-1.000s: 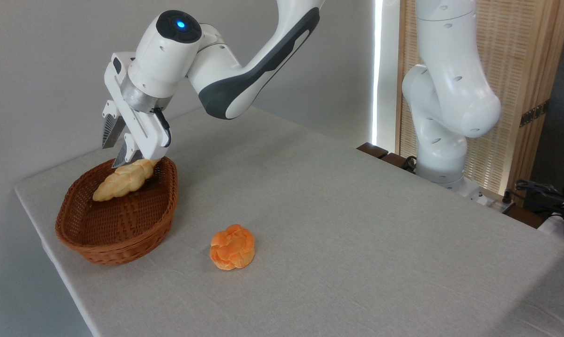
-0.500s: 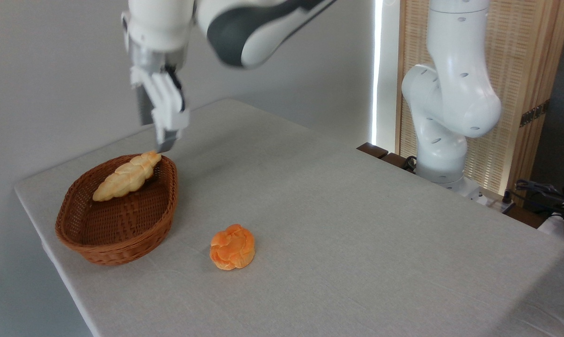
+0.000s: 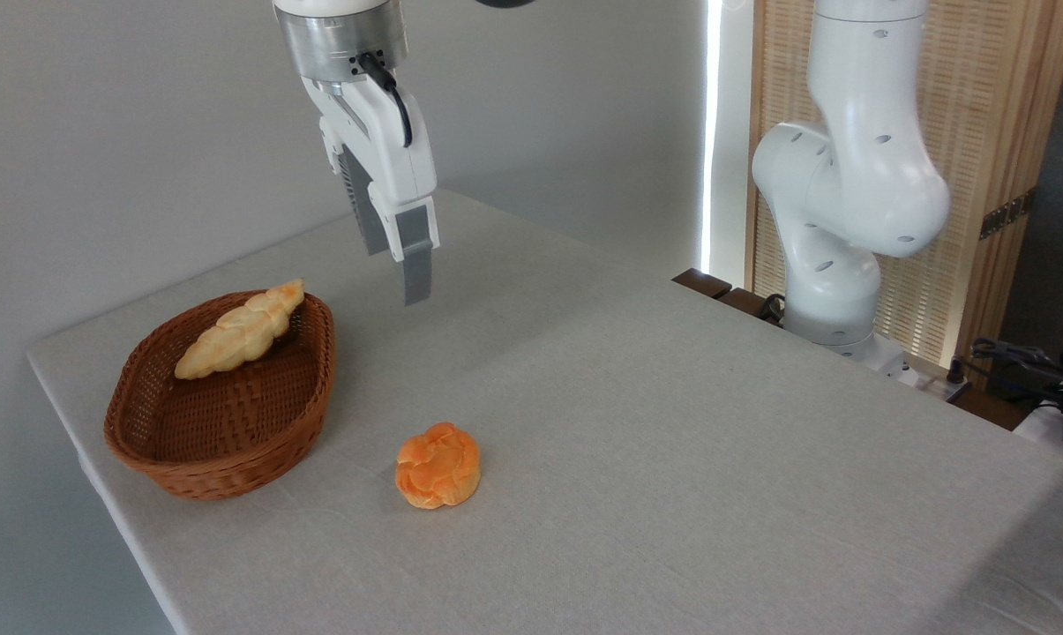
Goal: Put bread into the basket
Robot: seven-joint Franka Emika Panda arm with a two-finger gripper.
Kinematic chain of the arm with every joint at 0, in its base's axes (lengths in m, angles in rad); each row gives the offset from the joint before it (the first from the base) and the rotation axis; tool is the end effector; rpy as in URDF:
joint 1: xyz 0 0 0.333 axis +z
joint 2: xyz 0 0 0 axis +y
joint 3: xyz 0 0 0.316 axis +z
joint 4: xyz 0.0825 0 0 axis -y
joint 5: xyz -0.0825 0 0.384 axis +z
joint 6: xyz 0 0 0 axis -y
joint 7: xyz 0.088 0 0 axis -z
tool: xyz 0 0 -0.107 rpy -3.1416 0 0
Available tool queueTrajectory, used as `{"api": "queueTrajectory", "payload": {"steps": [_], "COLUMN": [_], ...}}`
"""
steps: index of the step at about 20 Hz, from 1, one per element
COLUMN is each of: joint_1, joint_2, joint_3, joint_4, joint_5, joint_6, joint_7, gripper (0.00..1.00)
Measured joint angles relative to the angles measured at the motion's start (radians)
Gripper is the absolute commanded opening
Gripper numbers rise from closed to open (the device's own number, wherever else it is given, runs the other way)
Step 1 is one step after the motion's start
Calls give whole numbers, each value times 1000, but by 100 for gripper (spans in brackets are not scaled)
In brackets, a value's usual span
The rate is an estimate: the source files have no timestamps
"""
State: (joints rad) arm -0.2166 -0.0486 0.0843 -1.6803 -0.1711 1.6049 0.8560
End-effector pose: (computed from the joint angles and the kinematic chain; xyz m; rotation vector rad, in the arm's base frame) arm 0.5337 -0.0878 0.6038 2.6185 -1.3971 0.0547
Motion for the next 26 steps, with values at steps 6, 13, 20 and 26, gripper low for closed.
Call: {"api": "queueTrajectory", "payload": {"steps": [6,13,20,26], "joint_1": [69,115,115,115], "joint_2": [-1,-2,-2,-2], "joint_3": [-48,-51,-68,-69], "joint_4": [13,47,47,47], "joint_5": [136,139,139,138], "joint_6": [-11,-11,-11,-11], "joint_7": [-1,-48,-94,-128], "gripper": [100,100,100,100]}}
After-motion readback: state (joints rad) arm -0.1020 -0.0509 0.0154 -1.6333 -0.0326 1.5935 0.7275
